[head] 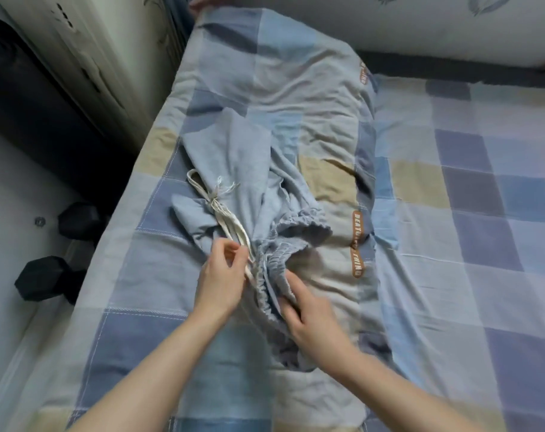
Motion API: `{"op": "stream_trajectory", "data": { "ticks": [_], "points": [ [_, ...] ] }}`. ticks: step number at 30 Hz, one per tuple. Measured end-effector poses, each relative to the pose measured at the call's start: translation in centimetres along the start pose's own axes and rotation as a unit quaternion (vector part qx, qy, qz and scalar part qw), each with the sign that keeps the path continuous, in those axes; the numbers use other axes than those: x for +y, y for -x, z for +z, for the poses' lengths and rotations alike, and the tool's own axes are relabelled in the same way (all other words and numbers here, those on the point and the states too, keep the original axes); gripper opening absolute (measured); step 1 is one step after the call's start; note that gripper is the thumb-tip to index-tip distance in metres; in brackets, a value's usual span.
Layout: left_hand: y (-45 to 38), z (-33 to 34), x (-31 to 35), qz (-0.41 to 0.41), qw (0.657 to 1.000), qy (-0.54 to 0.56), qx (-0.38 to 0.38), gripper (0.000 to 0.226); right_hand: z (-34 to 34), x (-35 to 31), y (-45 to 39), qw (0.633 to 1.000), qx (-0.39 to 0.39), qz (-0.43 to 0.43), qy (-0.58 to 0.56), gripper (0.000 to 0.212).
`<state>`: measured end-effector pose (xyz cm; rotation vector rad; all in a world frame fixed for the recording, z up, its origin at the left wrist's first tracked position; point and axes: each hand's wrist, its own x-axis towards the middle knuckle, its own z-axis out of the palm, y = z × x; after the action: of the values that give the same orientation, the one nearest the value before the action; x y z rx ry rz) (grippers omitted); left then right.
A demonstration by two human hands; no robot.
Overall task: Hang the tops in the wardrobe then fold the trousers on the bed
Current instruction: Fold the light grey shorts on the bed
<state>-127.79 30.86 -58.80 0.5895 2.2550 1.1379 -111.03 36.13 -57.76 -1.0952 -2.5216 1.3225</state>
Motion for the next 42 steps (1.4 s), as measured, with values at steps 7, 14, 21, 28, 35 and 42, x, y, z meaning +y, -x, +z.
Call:
{"op": "stream_trajectory", "data": {
  "ticks": [7, 14, 21, 28, 35, 42],
  "points": [
    [-0.7, 2.9, 5.1, 0.135, 0.921, -0.187, -0.315, 0.091, -4.1, -3.8, 9.3, 0.982, -0.157, -0.095, -0.035, 0.021],
    [5.1, 5.7, 5.0, 0.008, 0.738, -0.348, -0.578, 0.1, -9.3, -2.2, 14.9, 0.985, -0.147, -0.086, 0.038, 0.013],
    [10.1, 3.2, 5.4, 0.058, 0.727, -0.522, -0.442, 0.047, -13.8, -1.8, 17.1, 0.989, -0.131, -0.018, 0.061, 0.032],
    [15.5, -5.8, 12.4, 0.003, 0.778, -0.532, -0.334, 0.029, -21.8, -5.5, 25.8, 0.98, -0.151, 0.087, 0.092, 0.04],
    [20.2, -17.1, 23.2, 0.006, 0.841, -0.403, -0.362, 0.017, -30.9, -9.1, 38.0, 0.983, -0.097, 0.103, 0.119, 0.092],
    [29.1, -20.5, 30.3, 0.414, 0.589, -0.549, -0.425, 0.105, -34.5, -11.2, 48.8, 0.883, -0.14, -0.138, 0.426, 0.089]
  ]
}}
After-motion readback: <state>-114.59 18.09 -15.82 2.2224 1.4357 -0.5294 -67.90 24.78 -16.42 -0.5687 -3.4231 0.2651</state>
